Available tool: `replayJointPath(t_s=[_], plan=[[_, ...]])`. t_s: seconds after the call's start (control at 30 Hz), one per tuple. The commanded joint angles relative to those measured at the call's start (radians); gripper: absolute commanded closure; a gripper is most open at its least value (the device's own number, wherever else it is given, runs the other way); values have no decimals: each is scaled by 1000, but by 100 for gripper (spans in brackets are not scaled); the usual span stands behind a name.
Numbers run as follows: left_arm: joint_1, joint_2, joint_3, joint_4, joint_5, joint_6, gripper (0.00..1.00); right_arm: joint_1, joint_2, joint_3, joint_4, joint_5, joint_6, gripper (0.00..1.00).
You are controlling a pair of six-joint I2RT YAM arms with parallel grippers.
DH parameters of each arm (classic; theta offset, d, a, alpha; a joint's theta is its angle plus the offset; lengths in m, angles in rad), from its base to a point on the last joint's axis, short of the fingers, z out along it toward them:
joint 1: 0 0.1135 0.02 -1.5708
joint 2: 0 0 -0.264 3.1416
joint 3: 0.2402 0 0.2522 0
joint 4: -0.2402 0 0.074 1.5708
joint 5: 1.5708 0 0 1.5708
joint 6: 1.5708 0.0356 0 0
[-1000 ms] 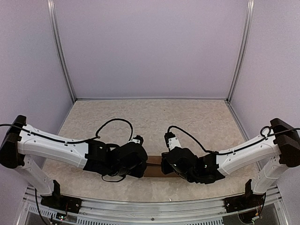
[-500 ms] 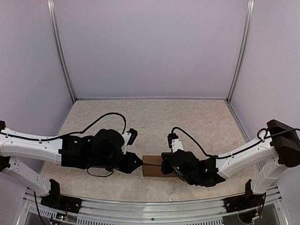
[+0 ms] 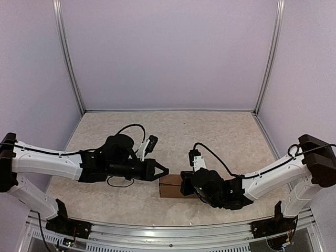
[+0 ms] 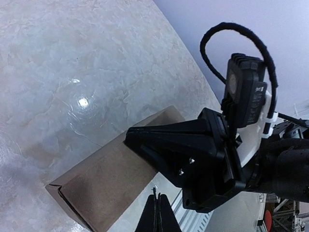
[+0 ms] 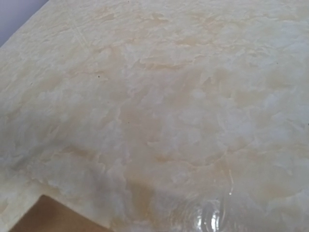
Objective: Fold the paper box
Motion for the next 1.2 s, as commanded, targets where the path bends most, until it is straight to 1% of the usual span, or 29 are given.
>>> replayJointPath(t_s=[0.0,0.37,0.5,0.6,0.73,0.8,1.0,1.07,1.17], plan=[[25,88,-63,132,91,-29,100,14,45,-50,-133,-76,14,100],[36,256,-249,378,118,-177,100,14,-13,-52,-121,-94,-23,100],[36,266,-256,370,104,-173,100,8,-75,-46,-124,-108,-51,100],[37,260,-248,339,89,-158,100,-5,-165,-52,-131,-137,-90,100],[36,259,-238,321,83,-147,100,-44,-303,-59,-190,-198,-138,100],[36,257,-236,318,81,-148,100,-70,-375,-72,-219,-249,-161,100],[37,242,-232,302,77,-143,100,-191,-585,-138,-300,-505,-189,100],[36,234,-228,287,74,-135,100,-235,-637,-148,-346,-598,-203,100],[37,226,-224,270,69,-124,100,-282,-687,-150,-444,-662,-216,100]])
